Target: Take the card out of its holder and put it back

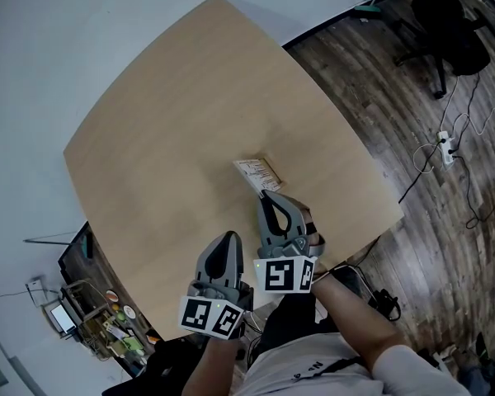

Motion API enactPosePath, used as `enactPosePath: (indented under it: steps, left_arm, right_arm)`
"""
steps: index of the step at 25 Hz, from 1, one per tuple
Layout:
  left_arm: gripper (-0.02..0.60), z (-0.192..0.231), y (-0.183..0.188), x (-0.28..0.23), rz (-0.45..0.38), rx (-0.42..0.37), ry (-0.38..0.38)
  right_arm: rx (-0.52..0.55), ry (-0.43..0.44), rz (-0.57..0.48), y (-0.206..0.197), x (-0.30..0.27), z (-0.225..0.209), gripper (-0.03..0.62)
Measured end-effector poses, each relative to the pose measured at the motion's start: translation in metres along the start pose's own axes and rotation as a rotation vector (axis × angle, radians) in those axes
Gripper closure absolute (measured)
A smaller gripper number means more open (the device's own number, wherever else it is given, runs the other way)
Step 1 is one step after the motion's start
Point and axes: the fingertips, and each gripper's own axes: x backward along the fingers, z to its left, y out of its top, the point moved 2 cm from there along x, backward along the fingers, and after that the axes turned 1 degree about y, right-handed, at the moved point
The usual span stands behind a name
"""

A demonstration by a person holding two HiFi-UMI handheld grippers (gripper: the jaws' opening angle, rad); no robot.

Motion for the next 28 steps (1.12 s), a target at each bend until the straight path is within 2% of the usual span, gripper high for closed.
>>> enactPosePath:
  steps: [7, 19, 28]
  left_arm:
    - [0.569, 0.001, -0.003, 0.001, 0.01, 0.003, -0.001]
    - [0.569, -0.001, -0.014, -0.002, 0.048, -0.007, -0.006]
    - [0.569, 0.0, -0.014, -0.001, 0.058, -0.012, -0.006]
  right_arm:
    - [0.023, 0.01, -0.024, -0.001, 0.0, 0.003, 0.569]
    - [0.002, -0.011, -0.052, 0.0, -0.001, 0.007, 0.569]
    - [0.027, 0.02, -0.12, -0.002, 0.003, 0.008, 0.569]
